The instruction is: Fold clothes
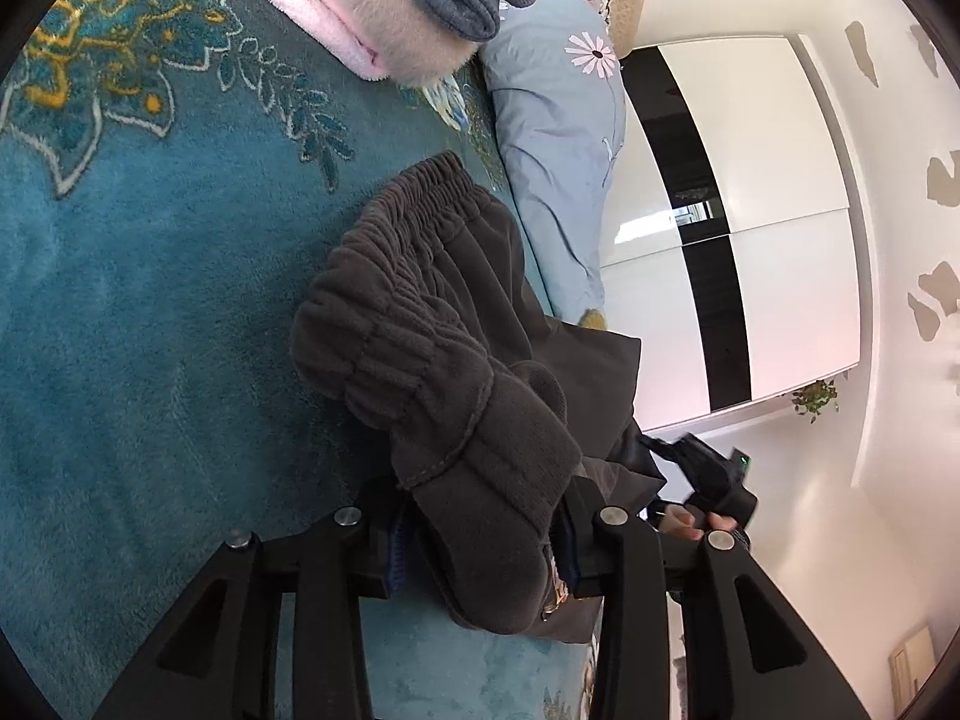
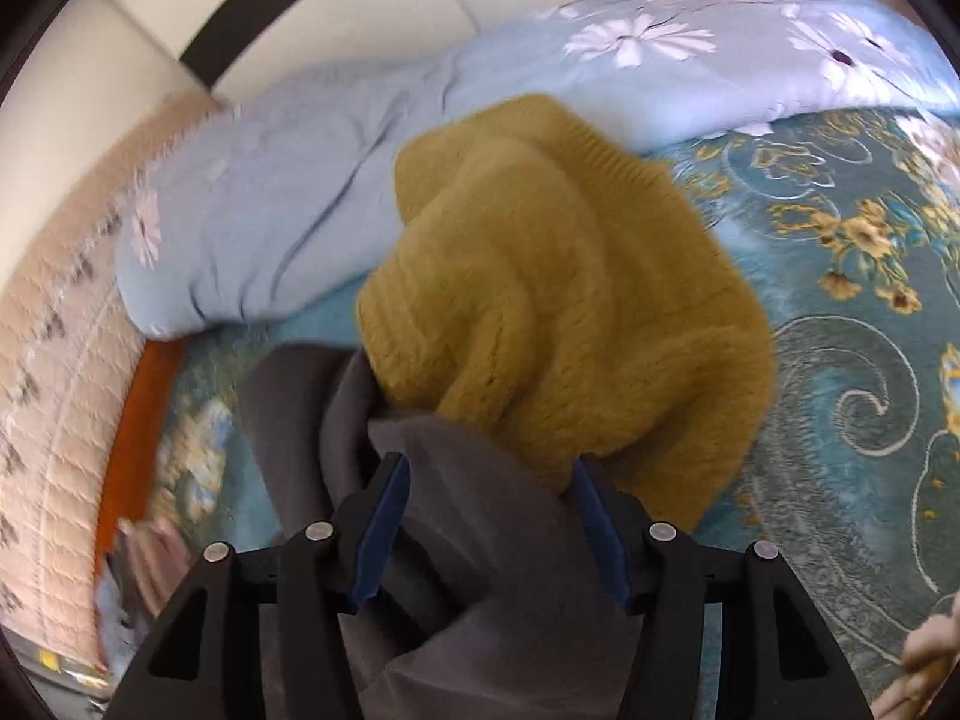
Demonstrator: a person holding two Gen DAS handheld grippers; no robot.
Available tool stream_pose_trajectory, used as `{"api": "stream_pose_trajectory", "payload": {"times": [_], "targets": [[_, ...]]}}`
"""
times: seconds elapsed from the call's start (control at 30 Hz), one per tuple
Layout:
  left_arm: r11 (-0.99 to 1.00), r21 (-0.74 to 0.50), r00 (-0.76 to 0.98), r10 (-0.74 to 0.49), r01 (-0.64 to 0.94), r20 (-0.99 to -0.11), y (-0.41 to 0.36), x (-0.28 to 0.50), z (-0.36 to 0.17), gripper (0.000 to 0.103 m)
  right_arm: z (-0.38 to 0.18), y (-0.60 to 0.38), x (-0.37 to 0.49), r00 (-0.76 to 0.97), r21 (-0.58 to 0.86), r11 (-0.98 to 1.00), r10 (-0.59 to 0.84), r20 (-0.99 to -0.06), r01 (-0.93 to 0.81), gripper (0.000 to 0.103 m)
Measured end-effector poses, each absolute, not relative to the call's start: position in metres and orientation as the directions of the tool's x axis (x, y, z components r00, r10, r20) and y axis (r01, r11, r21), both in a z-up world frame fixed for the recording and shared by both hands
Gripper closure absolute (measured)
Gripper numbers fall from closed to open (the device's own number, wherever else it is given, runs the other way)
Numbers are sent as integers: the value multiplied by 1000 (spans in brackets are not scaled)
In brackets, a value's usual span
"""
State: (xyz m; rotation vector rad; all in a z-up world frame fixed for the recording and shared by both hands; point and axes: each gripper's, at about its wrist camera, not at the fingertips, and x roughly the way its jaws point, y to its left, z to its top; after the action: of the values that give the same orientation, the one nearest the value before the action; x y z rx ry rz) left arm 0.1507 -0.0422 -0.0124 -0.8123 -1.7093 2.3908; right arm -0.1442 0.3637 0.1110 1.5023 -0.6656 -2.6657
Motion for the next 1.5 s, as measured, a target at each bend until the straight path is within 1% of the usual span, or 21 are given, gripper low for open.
{"api": "stream_pose_trajectory", "payload": {"times": [0.03,0.1,0.13,0.17,0.23,0.33,0.4,0.5,0.6,0.63,0.7,0.83,0.93,1.0,1.03,1.1,1.17,1.23,1.3,1.43,1.5], "targets": [[-370,-901,-853,372,225,-366,-42,150,-13,65,108,357,-145,-524,312,-928,-166,-835,-203,44],[-372,-900,-850,376,226,-369,-42,151,-14,65,105,351,-142,-510,267,-939,-125,-851,-216,63],[-372,-900,-848,379,226,-370,-41,151,-14,64,103,351,-139,-499,257,-940,-115,-859,-226,86],[-370,-901,-846,384,225,-370,-40,151,-15,64,103,354,-134,-495,262,-937,-119,-861,-231,94],[-369,-903,-837,404,220,-369,-38,149,-16,62,110,363,-121,-514,293,-930,-143,-846,-224,97],[-370,-907,-825,435,202,-361,-34,148,-17,62,140,383,-89,-605,347,-919,-171,-778,-186,98],[-368,-912,-820,455,184,-349,-31,148,-16,59,168,398,-60,-673,355,-920,-158,-722,-164,98],[-341,-930,-816,495,134,-299,-26,150,-15,56,211,427,4,-784,345,-929,-115,-610,-132,98],[-328,-939,-810,521,101,-270,-22,152,-12,54,225,460,67,-829,325,-936,-70,-555,-138,98],[-325,-941,-809,524,98,-265,-21,153,-12,52,224,466,84,-826,316,-937,-57,-561,-150,98],[-319,-943,-809,526,96,-261,-21,155,-11,51,210,476,109,-790,297,-937,-39,-612,-184,98],[-271,-955,-809,531,118,-250,-26,159,-18,51,149,501,148,-665,293,-919,-46,-745,-264,95],[-255,-957,-811,526,137,-257,-30,162,-23,51,116,513,170,-618,360,-889,-117,-778,-284,95],[-257,-955,-813,518,150,-267,-31,164,-24,51,105,515,178,-592,368,-887,-142,-793,-280,94],[-261,-952,-815,509,160,-277,-32,165,-25,51,104,518,180,-585,368,-887,-147,-798,-280,93],[-276,-943,-819,487,185,-303,-31,166,-25,51,103,523,182,-576,369,-885,-150,-803,-284,82],[-278,-940,-828,467,197,-311,-34,169,-26,51,110,526,185,-584,374,-881,-148,-798,-289,64],[-286,-936,-831,454,204,-320,-35,171,-26,52,119,528,186,-596,375,-882,-143,-790,-285,55],[-306,-928,-829,447,212,-337,-34,171,-25,53,130,527,182,-608,357,-896,-134,-783,-263,55],[-362,-901,-816,429,239,-389,-30,170,-22,64,153,509,176,-614,278,-942,-108,-782,-187,55],[-372,-895,-814,421,247,-400,-31,171,-22,66,163,500,175,-616,236,-961,-99,-781,-144,54]]}}
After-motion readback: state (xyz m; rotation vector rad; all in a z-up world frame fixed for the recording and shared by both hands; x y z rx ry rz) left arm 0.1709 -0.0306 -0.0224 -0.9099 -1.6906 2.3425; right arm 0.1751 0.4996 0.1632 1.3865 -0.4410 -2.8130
